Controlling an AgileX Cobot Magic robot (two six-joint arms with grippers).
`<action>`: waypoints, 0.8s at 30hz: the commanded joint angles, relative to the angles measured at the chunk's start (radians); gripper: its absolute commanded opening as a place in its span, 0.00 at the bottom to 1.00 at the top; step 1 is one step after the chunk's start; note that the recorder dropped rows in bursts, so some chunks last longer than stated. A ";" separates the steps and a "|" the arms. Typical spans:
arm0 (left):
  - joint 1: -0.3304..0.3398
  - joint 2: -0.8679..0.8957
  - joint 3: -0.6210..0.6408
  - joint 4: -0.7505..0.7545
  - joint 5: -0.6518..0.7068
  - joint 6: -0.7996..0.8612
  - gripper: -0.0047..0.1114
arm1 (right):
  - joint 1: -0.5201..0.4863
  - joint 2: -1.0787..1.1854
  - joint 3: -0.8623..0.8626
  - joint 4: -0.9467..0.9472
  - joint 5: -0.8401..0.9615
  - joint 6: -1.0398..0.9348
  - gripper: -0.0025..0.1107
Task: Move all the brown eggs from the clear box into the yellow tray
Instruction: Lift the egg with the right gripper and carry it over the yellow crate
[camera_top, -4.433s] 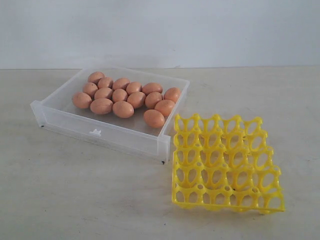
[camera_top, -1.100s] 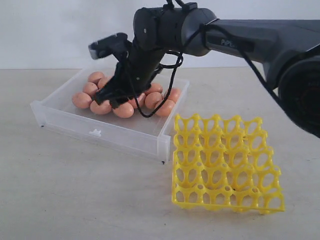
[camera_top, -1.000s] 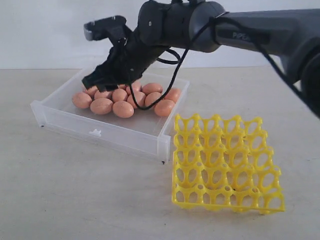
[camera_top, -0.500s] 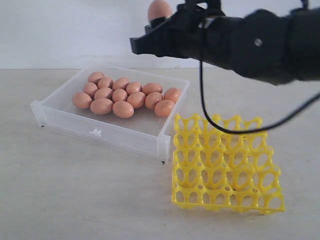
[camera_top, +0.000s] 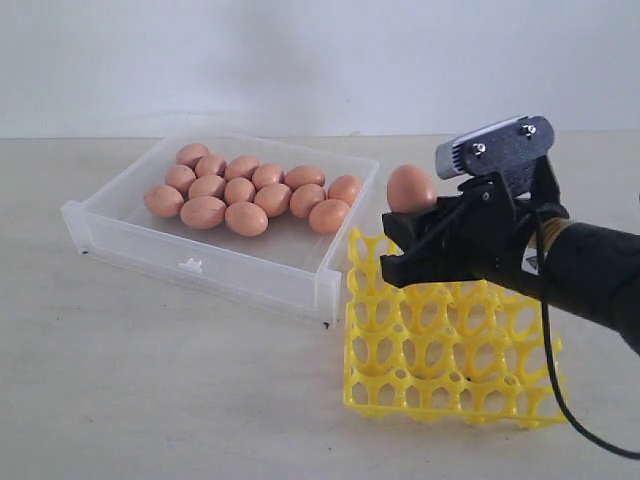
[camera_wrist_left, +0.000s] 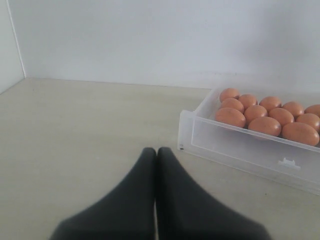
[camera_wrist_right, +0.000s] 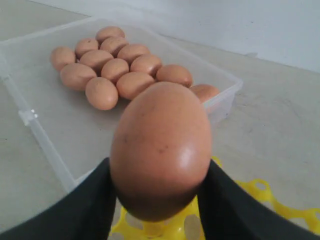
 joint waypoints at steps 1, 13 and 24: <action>-0.005 -0.003 -0.003 -0.005 0.000 0.001 0.00 | -0.228 0.127 -0.090 -0.718 -0.227 0.570 0.02; -0.005 -0.003 -0.003 -0.005 0.000 0.001 0.00 | -0.335 0.371 -0.447 -1.281 -0.277 0.822 0.02; -0.005 -0.003 -0.003 -0.005 0.000 0.001 0.00 | -0.335 0.492 -0.538 -1.291 -0.224 0.817 0.02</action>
